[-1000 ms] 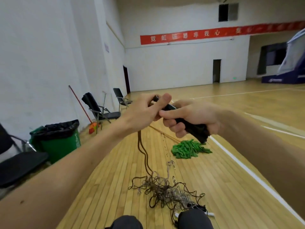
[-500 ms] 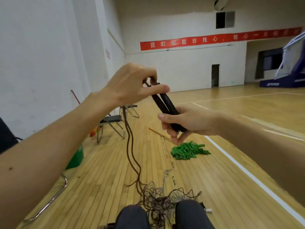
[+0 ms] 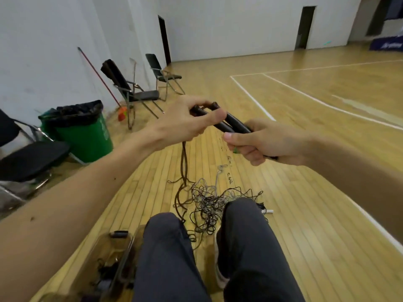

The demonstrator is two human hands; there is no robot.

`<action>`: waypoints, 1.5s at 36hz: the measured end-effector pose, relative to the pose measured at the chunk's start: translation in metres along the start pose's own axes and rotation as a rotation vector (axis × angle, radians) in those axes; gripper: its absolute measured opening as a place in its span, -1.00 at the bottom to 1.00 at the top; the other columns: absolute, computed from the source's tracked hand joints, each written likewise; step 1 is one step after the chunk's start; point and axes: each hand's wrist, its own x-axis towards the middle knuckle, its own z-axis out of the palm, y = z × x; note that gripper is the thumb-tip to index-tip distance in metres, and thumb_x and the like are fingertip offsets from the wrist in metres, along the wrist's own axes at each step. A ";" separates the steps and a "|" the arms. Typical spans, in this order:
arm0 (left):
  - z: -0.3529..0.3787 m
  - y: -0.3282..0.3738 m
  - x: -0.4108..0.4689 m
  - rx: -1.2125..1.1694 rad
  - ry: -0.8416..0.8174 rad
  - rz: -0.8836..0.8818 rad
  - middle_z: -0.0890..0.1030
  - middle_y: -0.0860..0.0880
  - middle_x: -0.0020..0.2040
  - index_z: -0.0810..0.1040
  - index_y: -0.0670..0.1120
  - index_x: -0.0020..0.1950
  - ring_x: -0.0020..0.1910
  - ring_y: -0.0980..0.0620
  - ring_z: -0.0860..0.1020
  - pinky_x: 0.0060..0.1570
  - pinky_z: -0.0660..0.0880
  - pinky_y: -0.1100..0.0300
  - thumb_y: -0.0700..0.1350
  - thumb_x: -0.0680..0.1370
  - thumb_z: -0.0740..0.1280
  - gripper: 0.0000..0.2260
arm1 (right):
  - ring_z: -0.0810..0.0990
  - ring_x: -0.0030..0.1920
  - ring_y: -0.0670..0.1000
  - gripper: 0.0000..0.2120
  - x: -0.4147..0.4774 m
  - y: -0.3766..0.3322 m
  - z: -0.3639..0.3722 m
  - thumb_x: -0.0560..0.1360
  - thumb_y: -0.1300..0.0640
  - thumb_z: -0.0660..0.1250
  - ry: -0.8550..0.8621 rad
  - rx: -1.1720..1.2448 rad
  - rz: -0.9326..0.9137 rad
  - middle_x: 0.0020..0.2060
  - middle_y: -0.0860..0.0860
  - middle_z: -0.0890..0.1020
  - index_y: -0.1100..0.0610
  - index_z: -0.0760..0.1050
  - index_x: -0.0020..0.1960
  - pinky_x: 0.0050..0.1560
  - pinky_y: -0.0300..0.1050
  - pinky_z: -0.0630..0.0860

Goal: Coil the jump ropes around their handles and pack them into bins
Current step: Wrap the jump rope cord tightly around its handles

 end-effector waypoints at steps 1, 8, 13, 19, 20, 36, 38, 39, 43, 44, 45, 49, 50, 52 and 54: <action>0.000 -0.002 -0.002 -0.097 0.009 -0.015 0.41 0.05 -0.42 0.60 -0.05 0.04 -0.50 0.11 0.34 -0.52 0.29 0.28 0.18 0.56 0.29 -0.68 | 0.19 -0.46 -0.09 -0.75 0.003 -0.002 -0.001 0.63 0.01 0.28 -0.004 0.015 -0.019 -0.43 -0.07 0.26 0.10 0.37 -0.17 -0.45 -0.28 0.27; 0.030 -0.034 -0.023 -0.648 0.077 -0.305 0.17 0.05 -0.41 0.40 -0.06 -0.18 -0.49 0.10 0.12 -0.47 0.03 0.17 0.40 0.44 0.06 -0.48 | 0.24 -0.50 -0.12 -0.78 0.022 -0.030 -0.004 0.55 -0.02 0.26 -0.057 0.204 -0.156 -0.46 -0.08 0.28 0.12 0.39 -0.15 -0.53 -0.32 0.22; 0.033 -0.050 -0.020 -0.573 0.152 -0.528 0.24 0.09 -0.47 0.40 -0.05 -0.25 -0.51 0.12 0.17 -0.49 0.11 0.24 0.45 0.40 0.07 -0.45 | 0.32 -0.50 -0.10 -0.79 0.042 -0.030 0.002 0.59 0.02 0.27 -0.173 0.098 -0.085 -0.45 -0.04 0.35 0.14 0.44 -0.13 -0.55 -0.31 0.27; -0.006 -0.041 -0.019 0.506 -0.177 -0.670 0.57 -0.01 -0.04 0.56 -0.08 0.13 -0.01 0.02 0.57 0.08 0.47 0.04 0.30 0.64 0.04 -0.49 | 0.28 -0.49 -0.11 -0.79 0.075 -0.035 -0.013 0.60 0.02 0.30 -0.078 -0.117 0.002 -0.48 -0.11 0.33 0.17 0.46 -0.07 -0.52 -0.30 0.25; -0.017 -0.034 -0.019 0.633 -0.199 -0.685 0.55 0.01 0.00 0.52 -0.09 0.21 0.01 0.02 0.56 0.08 0.46 0.04 0.27 0.65 0.07 -0.52 | 0.28 -0.50 -0.11 -0.78 0.079 -0.035 -0.017 0.61 0.02 0.30 -0.049 -0.136 0.014 -0.48 -0.12 0.34 0.18 0.47 -0.05 -0.52 -0.30 0.24; -0.144 0.064 -0.016 1.192 -0.225 -0.511 0.48 0.03 -0.33 0.43 -0.01 -0.21 -0.36 0.15 0.42 -0.40 0.25 0.27 0.32 0.52 -0.01 -0.55 | 0.36 -0.46 -0.03 -0.73 0.121 -0.053 -0.012 0.64 0.00 0.26 -0.162 -0.123 -0.041 -0.43 0.00 0.40 0.19 0.42 -0.10 -0.49 -0.25 0.31; -0.164 0.080 -0.011 1.271 -0.150 -0.385 0.47 0.04 -0.37 0.47 0.00 -0.21 -0.35 0.15 0.41 -0.38 0.23 0.23 0.39 0.35 -0.11 -0.43 | 0.36 -0.47 -0.03 -0.73 0.116 -0.062 -0.014 0.62 -0.01 0.25 -0.187 -0.055 -0.067 -0.44 -0.01 0.39 0.19 0.40 -0.09 -0.49 -0.24 0.31; -0.167 0.083 -0.010 1.271 -0.162 -0.351 0.46 0.05 -0.37 0.47 0.02 -0.20 -0.35 0.17 0.40 -0.38 0.21 0.25 0.40 0.32 -0.10 -0.44 | 0.36 -0.48 -0.03 -0.74 0.114 -0.066 -0.015 0.60 -0.02 0.26 -0.181 -0.034 -0.075 -0.45 -0.02 0.39 0.19 0.39 -0.06 -0.50 -0.24 0.30; -0.160 0.063 -0.006 0.995 -0.283 -0.445 0.47 0.16 -0.21 0.41 0.18 -0.01 -0.23 0.20 0.46 -0.29 0.28 0.34 0.41 0.33 0.21 -0.60 | 0.40 -0.50 -0.04 -0.71 0.108 -0.075 -0.016 0.55 -0.05 0.26 -0.139 0.023 -0.112 -0.48 -0.04 0.42 0.19 0.39 0.01 -0.51 -0.27 0.32; -0.158 0.056 -0.008 0.842 -0.257 -0.482 0.48 0.18 -0.14 0.38 0.25 0.12 -0.17 0.19 0.51 -0.21 0.37 0.32 0.41 0.28 0.28 -0.52 | 0.41 -0.50 -0.04 -0.69 0.105 -0.075 -0.017 0.54 -0.06 0.27 -0.136 0.039 -0.115 -0.48 -0.04 0.42 0.20 0.39 0.02 -0.50 -0.26 0.32; -0.155 0.048 -0.009 0.681 -0.217 -0.504 0.51 0.18 -0.04 0.32 0.29 0.28 -0.10 0.19 0.56 -0.09 0.46 0.29 0.40 0.24 0.33 -0.37 | 0.42 -0.50 -0.04 -0.68 0.103 -0.074 -0.017 0.54 -0.07 0.27 -0.136 0.051 -0.118 -0.48 -0.04 0.43 0.20 0.40 0.03 -0.49 -0.25 0.32; -0.126 0.018 -0.006 0.251 -0.006 -0.381 0.51 0.06 0.35 0.11 0.24 0.57 0.19 0.18 0.57 0.28 0.50 0.06 0.49 0.37 0.27 -0.16 | 0.45 -0.48 -0.04 -0.70 0.094 -0.070 -0.014 0.56 -0.04 0.27 -0.193 0.066 -0.106 -0.45 -0.02 0.44 0.21 0.40 0.04 -0.45 -0.24 0.35; -0.115 0.013 -0.004 0.204 0.046 -0.337 0.51 0.03 0.37 0.14 0.20 0.58 0.20 0.18 0.57 0.30 0.50 0.01 0.46 0.44 0.20 -0.23 | 0.46 -0.47 -0.04 -0.72 0.092 -0.069 -0.012 0.57 -0.03 0.27 -0.213 0.071 -0.103 -0.45 -0.02 0.45 0.20 0.39 0.03 -0.43 -0.24 0.37; -0.094 0.004 0.002 0.190 0.108 -0.282 0.53 0.01 0.33 0.22 0.08 0.56 0.16 0.17 0.59 0.28 0.52 -0.01 0.32 0.54 0.13 -0.36 | 0.47 -0.45 -0.03 -0.74 0.089 -0.067 -0.008 0.57 -0.02 0.27 -0.235 0.107 -0.089 -0.45 -0.03 0.46 0.19 0.37 0.01 -0.37 -0.22 0.43; -0.076 -0.005 0.007 0.157 0.164 -0.236 0.54 0.03 0.25 0.30 0.02 0.51 0.17 0.13 0.57 0.25 0.53 -0.02 0.23 0.60 0.12 -0.47 | 0.49 -0.44 -0.02 -0.76 0.086 -0.062 -0.007 0.57 -0.01 0.28 -0.225 0.145 -0.063 -0.45 -0.02 0.45 0.18 0.36 0.00 -0.33 -0.20 0.46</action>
